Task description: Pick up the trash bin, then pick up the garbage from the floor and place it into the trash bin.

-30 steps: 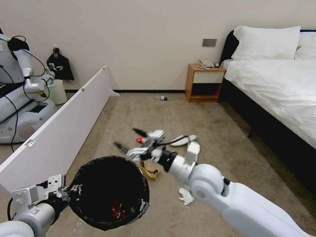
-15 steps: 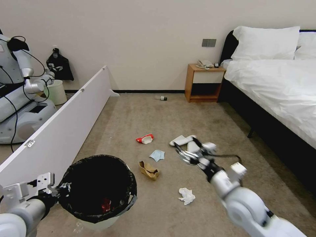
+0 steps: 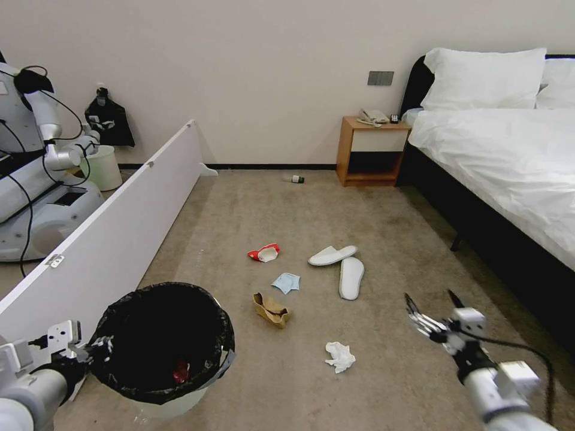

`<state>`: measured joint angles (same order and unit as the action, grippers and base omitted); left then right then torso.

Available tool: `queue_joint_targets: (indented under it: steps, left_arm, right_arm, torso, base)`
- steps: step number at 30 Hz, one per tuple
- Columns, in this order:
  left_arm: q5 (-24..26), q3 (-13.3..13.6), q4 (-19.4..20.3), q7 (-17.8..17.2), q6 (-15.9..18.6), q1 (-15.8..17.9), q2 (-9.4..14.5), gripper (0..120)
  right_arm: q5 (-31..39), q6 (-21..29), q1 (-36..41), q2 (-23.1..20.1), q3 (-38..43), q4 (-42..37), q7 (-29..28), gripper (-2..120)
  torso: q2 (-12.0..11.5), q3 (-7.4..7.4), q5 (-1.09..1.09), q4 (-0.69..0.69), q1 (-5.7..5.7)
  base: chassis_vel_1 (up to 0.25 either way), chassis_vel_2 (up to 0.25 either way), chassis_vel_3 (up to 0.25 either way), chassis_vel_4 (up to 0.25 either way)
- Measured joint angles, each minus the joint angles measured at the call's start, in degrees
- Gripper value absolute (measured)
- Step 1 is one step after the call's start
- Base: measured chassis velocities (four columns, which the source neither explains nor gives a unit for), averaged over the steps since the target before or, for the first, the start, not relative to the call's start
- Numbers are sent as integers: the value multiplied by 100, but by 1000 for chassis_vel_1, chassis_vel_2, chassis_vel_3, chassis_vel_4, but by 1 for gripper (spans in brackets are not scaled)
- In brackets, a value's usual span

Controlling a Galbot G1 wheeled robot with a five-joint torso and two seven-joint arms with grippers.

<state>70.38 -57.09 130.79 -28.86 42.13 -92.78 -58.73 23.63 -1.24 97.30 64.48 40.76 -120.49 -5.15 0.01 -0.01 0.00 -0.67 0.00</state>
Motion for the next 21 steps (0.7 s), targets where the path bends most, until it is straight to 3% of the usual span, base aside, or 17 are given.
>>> queue_joint_targets:
  steps: [5,21]
  left_arm:
    - [-31,-18,-58,-1,0,2,-1,4]
    - [-4,-238,-127,47,0,-68,-61,4]
  right_arm:
    - [-103,-122,149,310,78,56,165,100]
    - [-84,-175,58,340,22,183,260,100]
  torso:
    - [0,0,0,3,0]
    - [-1,1,0,2,0]
  base:
    - [0,0,0,0]
    - [0,0,0,0]
